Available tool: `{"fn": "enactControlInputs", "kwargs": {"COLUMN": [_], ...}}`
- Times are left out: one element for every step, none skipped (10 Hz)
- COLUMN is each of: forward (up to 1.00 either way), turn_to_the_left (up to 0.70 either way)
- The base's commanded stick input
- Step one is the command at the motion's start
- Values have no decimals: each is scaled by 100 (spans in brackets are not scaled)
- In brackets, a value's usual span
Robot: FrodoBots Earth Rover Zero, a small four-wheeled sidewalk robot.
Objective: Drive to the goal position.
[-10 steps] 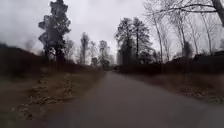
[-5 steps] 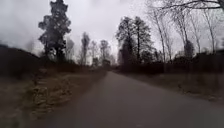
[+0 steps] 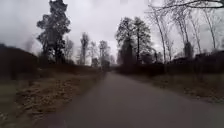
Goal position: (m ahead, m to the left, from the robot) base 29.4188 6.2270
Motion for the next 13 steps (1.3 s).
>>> {"fn": "enactControlInputs", "kwargs": {"forward": [70,70,70,70,70,70,70,70,70,70,70,70,70], "turn_to_the_left": [7,13,9,5,0,0,0,0,0,0,3,12,14]}}
